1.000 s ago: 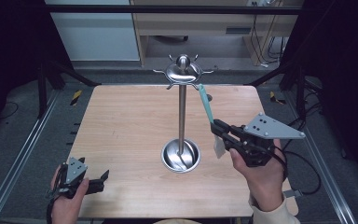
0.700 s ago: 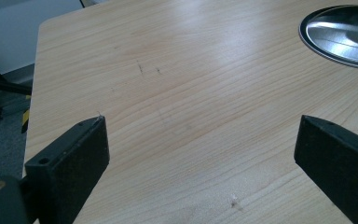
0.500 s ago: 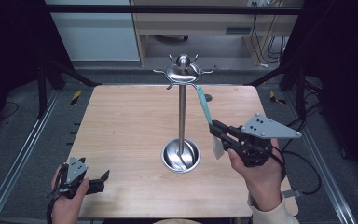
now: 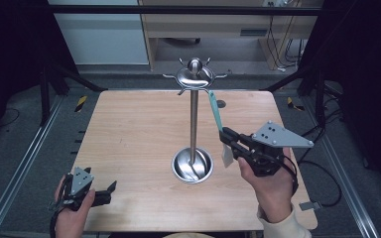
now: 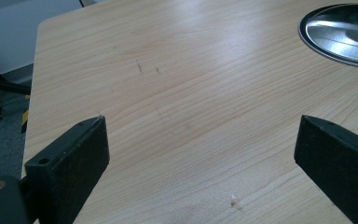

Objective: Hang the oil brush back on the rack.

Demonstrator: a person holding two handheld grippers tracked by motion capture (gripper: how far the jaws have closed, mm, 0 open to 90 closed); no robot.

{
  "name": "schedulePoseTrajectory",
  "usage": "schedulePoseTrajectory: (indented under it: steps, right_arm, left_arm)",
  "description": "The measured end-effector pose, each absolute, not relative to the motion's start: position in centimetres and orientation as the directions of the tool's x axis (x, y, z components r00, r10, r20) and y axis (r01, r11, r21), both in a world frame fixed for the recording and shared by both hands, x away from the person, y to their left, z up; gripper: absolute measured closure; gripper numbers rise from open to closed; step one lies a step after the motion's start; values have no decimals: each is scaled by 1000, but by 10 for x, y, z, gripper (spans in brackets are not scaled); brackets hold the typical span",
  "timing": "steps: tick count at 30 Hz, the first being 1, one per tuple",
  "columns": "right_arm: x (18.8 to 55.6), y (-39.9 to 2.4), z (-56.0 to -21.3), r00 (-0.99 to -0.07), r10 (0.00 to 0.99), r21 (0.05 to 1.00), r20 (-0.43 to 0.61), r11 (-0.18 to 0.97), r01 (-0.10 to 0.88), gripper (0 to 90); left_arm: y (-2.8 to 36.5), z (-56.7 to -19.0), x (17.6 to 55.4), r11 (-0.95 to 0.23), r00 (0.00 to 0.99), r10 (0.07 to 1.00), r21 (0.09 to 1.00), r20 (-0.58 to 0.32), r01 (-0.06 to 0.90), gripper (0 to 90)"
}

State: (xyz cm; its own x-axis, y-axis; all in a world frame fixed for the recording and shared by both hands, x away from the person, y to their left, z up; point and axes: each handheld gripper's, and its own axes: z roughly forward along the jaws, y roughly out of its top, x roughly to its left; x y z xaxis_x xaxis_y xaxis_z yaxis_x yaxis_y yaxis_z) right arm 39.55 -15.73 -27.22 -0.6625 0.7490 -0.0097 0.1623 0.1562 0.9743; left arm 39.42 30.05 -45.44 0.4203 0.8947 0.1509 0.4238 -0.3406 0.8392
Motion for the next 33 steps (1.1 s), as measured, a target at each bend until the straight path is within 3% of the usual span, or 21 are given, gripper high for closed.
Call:
schedulePoseTrajectory:
  steps: [33]
  right_arm:
    - [416, -135, -279, -666, 745, 978, 29, 116, 173, 840]
  left_arm:
    - [299, -455, 395, -346, 425, 892, 837, 153, 424, 26]
